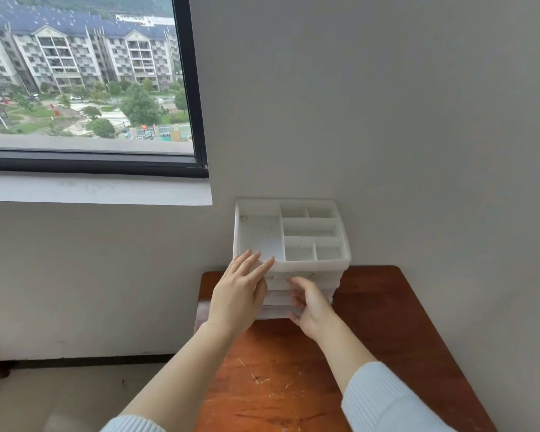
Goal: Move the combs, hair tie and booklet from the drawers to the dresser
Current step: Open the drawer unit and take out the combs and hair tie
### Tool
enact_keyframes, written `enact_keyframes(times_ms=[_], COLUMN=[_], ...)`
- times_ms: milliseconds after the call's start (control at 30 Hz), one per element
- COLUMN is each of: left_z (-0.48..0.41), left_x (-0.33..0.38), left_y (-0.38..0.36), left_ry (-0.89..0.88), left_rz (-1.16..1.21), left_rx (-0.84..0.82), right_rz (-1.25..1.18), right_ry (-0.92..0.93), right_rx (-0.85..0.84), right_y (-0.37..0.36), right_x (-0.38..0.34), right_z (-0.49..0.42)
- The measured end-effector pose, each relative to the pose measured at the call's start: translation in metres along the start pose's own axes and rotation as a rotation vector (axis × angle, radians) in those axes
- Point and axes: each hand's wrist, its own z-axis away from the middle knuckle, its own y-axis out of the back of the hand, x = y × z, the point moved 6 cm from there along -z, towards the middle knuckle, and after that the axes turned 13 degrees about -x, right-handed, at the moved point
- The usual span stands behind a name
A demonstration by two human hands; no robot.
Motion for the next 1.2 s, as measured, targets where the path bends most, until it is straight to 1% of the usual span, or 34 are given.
enact_keyframes(times_ms=[133,267,367,533,667,900,1033,1133,1200], left_z=[-0.001,-0.002,-0.003,-0.004,-0.004,-0.001,0.0,0.004,0.012], left_x=[0.0,-0.001,-0.003,-0.006,-0.006,-0.002,0.002,0.007,0.017], left_y=[0.001,0.001,-0.001,-0.004,-0.005,-0.007,-0.008,-0.003,0.0], left_ry=[0.038,0.062,0.085,0.115,0.101,0.075,0.051,0.02,-0.081], left_rz=[0.051,0.071,0.087,0.114,0.104,0.062,-0.014,-0.074,-0.147], left_rx=[0.009,0.008,-0.004,-0.013,-0.009,-0.022,-0.065,-0.078,-0.046], right_rz=[-0.113,-0.147,-0.169,-0.106,-0.05,0.053,0.172,0.425,0.61], right_ry=[0.007,0.028,0.025,-0.058,-0.1,-0.185,-0.219,-0.285,-0.229], right_rx=[-0.026,-0.032,-0.004,0.069,0.067,0.007,-0.033,-0.182,-0.298], right_y=[0.0,0.004,0.006,0.016,0.029,0.037,0.036,0.033,0.028], right_x=[0.001,0.006,0.012,0.026,0.035,0.046,0.041,0.028,0.01], right_z=[-0.004,0.0,0.007,0.027,0.046,0.066,0.074,0.086,0.092])
